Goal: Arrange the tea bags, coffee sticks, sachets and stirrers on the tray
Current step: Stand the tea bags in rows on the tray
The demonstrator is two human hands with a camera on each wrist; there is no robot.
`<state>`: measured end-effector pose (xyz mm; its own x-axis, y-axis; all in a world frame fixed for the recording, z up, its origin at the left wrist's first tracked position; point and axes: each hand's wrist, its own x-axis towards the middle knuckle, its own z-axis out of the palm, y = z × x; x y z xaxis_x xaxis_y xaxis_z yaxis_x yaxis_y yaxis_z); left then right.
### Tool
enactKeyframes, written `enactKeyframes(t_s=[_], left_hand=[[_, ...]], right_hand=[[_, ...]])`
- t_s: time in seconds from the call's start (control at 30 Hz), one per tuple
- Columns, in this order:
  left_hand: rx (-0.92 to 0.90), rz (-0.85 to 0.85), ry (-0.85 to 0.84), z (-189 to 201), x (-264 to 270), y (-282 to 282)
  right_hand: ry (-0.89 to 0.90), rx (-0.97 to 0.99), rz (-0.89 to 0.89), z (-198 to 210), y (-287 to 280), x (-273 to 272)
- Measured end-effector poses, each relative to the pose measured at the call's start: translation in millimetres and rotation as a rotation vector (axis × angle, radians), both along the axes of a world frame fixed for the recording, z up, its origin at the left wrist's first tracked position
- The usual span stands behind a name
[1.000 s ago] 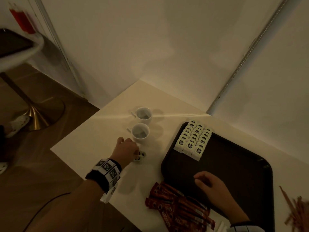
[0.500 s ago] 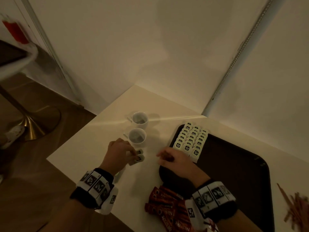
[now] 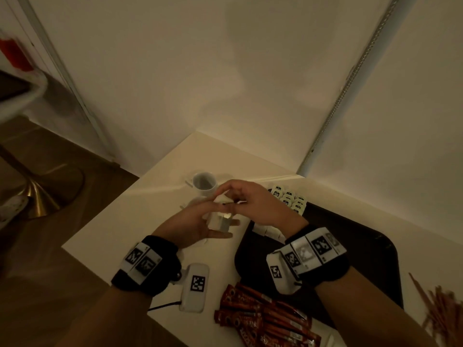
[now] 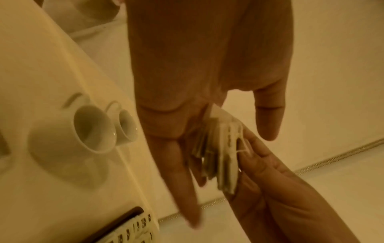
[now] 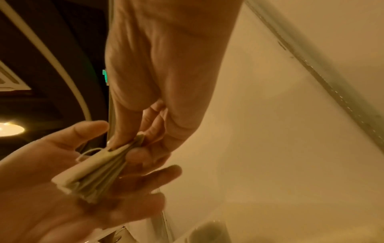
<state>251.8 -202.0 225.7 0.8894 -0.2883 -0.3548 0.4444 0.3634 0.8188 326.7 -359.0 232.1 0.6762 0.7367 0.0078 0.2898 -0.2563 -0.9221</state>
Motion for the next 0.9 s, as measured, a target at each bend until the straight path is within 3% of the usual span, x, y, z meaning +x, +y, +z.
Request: enactKeyframes(t_s=[0.1,0.3,0.63,0.8,0.9], left_hand=[[-0.072,-0.060,0.007,7.6,7.1,-10.1],[-0.200,0.037,0.059,12.4,22.4,-28.6],[-0.182,0.180,-0.004,8.5,36.7,-46.8],[-0.135,0.252,-0.112,4.6,43.1,-50.3],[-0.063,0.217,-0.202,6.3,44.2,-55.6]], right_hand=[[-0.138,-0.038,-0.046,11.4,-6.3,7.8],[-0.399,-0.136,-0.164,19.4,-24.9,18.4],[-0.465,-0.086,-0.281,49.1,-44.2,19.6],[-0.614,-0.341,-0.205,80.3,-47.1,24.8],[-0.574,-0.396,-0.141,88.7,-45.1,25.0]])
